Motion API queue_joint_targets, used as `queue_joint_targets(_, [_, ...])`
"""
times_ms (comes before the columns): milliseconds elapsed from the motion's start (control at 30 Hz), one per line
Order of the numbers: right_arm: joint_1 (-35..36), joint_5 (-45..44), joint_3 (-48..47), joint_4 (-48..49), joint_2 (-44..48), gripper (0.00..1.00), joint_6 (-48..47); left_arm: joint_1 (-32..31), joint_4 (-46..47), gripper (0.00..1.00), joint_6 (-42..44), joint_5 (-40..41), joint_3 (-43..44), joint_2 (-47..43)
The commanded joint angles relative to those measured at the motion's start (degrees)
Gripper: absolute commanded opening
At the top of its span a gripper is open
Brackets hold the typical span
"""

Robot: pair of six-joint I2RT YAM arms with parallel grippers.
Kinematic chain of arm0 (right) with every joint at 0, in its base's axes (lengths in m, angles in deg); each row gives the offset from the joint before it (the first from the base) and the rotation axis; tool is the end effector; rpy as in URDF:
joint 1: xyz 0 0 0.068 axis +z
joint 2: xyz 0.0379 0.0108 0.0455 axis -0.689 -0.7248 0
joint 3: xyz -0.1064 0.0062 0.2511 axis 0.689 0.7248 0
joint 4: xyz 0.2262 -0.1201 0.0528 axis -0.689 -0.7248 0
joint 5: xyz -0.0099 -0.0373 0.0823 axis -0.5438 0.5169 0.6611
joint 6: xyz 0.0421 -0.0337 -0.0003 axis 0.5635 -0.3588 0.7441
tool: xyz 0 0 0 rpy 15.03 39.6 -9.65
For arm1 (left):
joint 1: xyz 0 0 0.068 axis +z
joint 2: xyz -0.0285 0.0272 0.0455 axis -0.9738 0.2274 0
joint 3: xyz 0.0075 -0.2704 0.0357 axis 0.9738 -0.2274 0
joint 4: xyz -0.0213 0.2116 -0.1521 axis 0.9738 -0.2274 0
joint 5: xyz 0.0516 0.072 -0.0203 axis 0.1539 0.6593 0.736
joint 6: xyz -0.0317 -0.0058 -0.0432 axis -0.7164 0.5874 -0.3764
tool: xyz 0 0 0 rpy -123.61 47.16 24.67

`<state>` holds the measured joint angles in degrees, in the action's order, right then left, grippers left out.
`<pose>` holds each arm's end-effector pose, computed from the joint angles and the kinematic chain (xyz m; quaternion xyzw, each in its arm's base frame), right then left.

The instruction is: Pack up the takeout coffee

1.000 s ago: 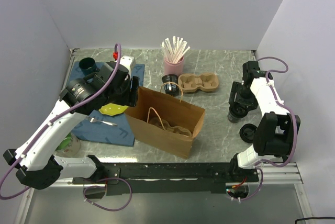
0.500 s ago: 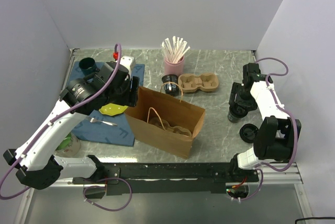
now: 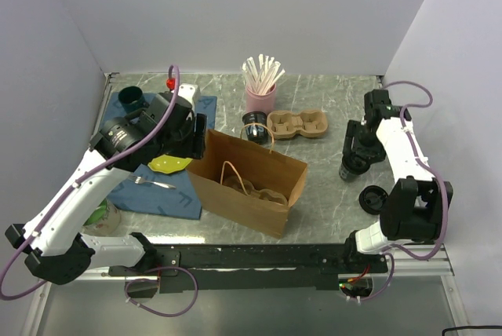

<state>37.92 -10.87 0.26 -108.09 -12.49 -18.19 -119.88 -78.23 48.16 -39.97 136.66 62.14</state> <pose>0.2790 -0.0296 0.2690 0.1175 0.9805 -0.0277 0.1549 0.1562 -0.1320 0.4366 0.0766 0.9172 -0.1036 0.3770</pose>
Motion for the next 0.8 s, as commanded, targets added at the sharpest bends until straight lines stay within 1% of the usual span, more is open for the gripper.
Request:
queue_joint_targets(0, [4.39,0.35,-13.17,-8.81,4.99,0.56,1.56,1.63,-0.67,0.66,-1.47,-1.66,3.18,0.23])
queue_joint_targets(33, [7.7,-0.09,-15.48,-10.47,5.34,0.56,1.83,1.89,-0.32,0.66,-0.78,-2.62,2.84,0.4])
queue_joint_targets(67, [9.04,-0.27,-17.85,-11.97,5.43,0.55,1.92,2.33,0.47,0.66,-0.51,-2.89,2.57,0.58])
queue_joint_targets(100, [10.36,-0.1,-22.74,-14.86,5.78,0.55,2.09,2.51,0.48,0.65,-0.42,-2.98,2.4,0.67])
queue_joint_targets(133, [13.16,0.34,-25.32,-16.28,5.87,0.54,2.01,2.68,0.65,0.65,-0.42,-2.98,1.79,0.75])
queue_joint_targets(167, [14.14,0.87,-27.87,-17.68,6.04,0.54,2.18,3.03,1.17,0.65,-0.42,-2.54,1.26,0.58])
queue_joint_targets(200, [15.37,2.96,-32.5,-20.22,6.39,0.54,1.92,3.12,2.4,0.64,-0.42,-2.45,0.73,0.4])
queue_joint_targets(267, [18.27,3.24,-37.27,-22.52,7.1,0.53,2.0,3.82,3.9,0.62,0.02,-2.89,0.29,0.32])
queue_joint_targets(300, [18.98,6.99,-41.73,-23.58,8.49,0.52,2.27,4.0,5.64,0.59,0.46,-3.41,0.37,0.4])
queue_joint_targets(367, [20.82,12.18,-47.63,-24.11,10.25,0.52,1.92,4.0,7.59,0.57,0.9,-5.95,0.9,0.67])
queue_joint_targets(500, [23.73,21.59,-54.59,-25.17,12.89,0.5,2.01,4.09,9.88,0.24,0.64,-8.51,1.6,1.72])
queue_joint_targets(567, [24.87,26.34,-56.01,-23.33,15.35,0.48,2.62,4.09,9.62,0.19,0.38,-9.48,1.78,2.07])
queue_joint_targets(600, [25.75,28.71,-55.84,-22.28,16.23,0.48,3.84,4.09,9.53,0.14,0.2,-10.27,1.78,2.07])
queue_joint_targets(633, [26.02,30.99,-55.32,-19.22,17.2,0.48,4.29,4.09,9.35,0.11,0.29,-10.71,1.61,1.81])
queue_joint_targets(667, [26.45,36.33,-53.49,-17.28,19.3,0.48,4.73,4.09,9.18,0.09,0.2,-10.97,1.43,1.64])
queue_joint_targets(733, [27.42,40.32,-49.88,-12.36,22.2,0.48,6.22,4.09,8.83,0.01,-0.06,-12.12,1.17,1.37])
queue_joint_targets(767, [27.6,43.21,-45.34,-7.72,25.09,0.48,7.44,4.09,8.56,0.01,-0.24,-12.47,0.99,1.37])
